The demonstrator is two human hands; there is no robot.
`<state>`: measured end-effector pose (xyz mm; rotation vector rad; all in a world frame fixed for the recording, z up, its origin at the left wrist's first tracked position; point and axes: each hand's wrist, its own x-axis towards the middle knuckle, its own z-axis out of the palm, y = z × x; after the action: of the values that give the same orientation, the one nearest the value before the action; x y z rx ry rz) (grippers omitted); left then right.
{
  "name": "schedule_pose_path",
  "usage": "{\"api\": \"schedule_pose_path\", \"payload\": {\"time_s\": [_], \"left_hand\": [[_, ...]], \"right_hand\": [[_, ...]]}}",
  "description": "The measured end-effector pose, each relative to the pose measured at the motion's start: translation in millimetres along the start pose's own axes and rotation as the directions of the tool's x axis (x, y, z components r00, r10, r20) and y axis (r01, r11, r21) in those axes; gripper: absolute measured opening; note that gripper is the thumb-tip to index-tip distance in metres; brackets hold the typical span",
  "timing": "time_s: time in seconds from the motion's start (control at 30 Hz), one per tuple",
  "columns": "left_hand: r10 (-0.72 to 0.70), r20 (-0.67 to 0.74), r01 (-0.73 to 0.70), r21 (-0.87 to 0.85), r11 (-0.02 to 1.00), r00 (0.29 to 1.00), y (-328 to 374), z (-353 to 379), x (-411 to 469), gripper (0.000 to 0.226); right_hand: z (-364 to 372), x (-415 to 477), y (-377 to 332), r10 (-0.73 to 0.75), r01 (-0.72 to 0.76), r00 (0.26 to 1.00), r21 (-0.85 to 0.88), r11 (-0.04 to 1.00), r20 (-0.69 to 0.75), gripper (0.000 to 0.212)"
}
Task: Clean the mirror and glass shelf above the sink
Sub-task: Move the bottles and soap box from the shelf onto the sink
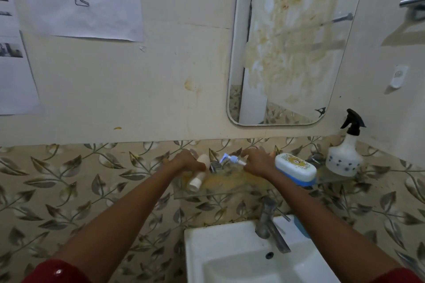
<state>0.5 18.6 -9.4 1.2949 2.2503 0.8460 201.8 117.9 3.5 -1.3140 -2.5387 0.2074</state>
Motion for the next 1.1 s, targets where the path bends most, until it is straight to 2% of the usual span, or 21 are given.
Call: {"api": "schedule_pose_path", "payload": {"time_s": [0.07, 0.1, 0.2, 0.3, 0.37, 0.47, 0.6, 0.67, 0.73, 0.83, 0.97, 1.1], "left_hand": [[0.052, -0.010, -0.053, -0.106, 0.993, 0.999, 4.0, -6.8, -17.7, 0.030], [0.081, -0.017, -0.083, -0.164, 0.983, 0.997, 5.2, -8.6, -29.3, 0.031], [0.198, -0.064, -0.208, -0.308, 0.928, 0.978, 4.3, -7.6, -73.6, 0.028], [0.257, -0.046, -0.254, -0.399, 0.881, 0.965, -4.9, 7.7, -112.5, 0.007], [0.257, -0.041, -0.253, -0.371, 0.893, 0.966, -22.4, 27.3, -122.6, 0.017], [0.217, -0.045, -0.221, -0.283, 0.933, 0.975, -58.6, 64.9, -119.7, 0.023], [0.071, -0.043, -0.080, -0.282, 0.956, 0.997, -103.1, 124.0, -102.0, 0.029], [-0.002, -0.062, -0.016, -0.295, 0.955, 0.998, -119.6, 147.3, -86.4, 0.038], [-0.055, -0.098, 0.025, -0.289, 0.957, 0.994, -128.5, 162.6, -71.3, 0.037], [-0.074, -0.142, 0.037, -0.247, 0.968, 0.987, -136.0, 176.9, -51.7, 0.024], [-0.105, -0.181, 0.066, -0.210, 0.976, 0.978, -144.6, 186.9, -34.4, 0.013], [-0.124, -0.193, 0.077, -0.234, 0.969, 0.973, -150.7, 196.5, -25.9, 0.011]], "right_hand": [[-6.4, -10.9, 2.7, -0.002, 0.021, 0.996, 0.226, 0.974, -0.085, 0.042], [-8.5, -19.4, 3.8, 0.015, 0.024, 0.995, 0.366, 0.930, -0.102, 0.044], [-13.8, -56.5, 8.3, 0.032, 0.024, 0.997, 0.719, 0.695, -0.064, 0.052], [-2.2, -93.0, 20.0, -0.011, 0.003, 1.000, 0.854, 0.520, 0.003, 0.054], [17.8, -113.2, 28.8, 0.004, -0.066, 0.997, 0.885, 0.460, 0.072, 0.051], [57.6, -129.8, 36.0, 0.068, -0.171, 0.985, 0.848, 0.501, 0.159, 0.049], [120.7, -125.8, 37.7, 0.250, -0.337, 0.936, 0.832, 0.441, 0.247, 0.029], [156.3, -116.0, 40.0, 0.312, -0.401, 0.908, 0.795, 0.454, 0.280, 0.022], [180.5, -106.5, 38.3, 0.346, -0.438, 0.890, 0.773, 0.459, 0.298, 0.023], [200.9, -89.2, 29.9, 0.363, -0.442, 0.887, 0.754, 0.486, 0.286, 0.027], [215.5, -65.0, 24.6, 0.339, -0.400, 0.909, 0.731, 0.553, 0.241, 0.047], [230.4, -53.3, 27.2, 0.346, -0.400, 0.912, 0.665, 0.631, 0.221, 0.045]]}}
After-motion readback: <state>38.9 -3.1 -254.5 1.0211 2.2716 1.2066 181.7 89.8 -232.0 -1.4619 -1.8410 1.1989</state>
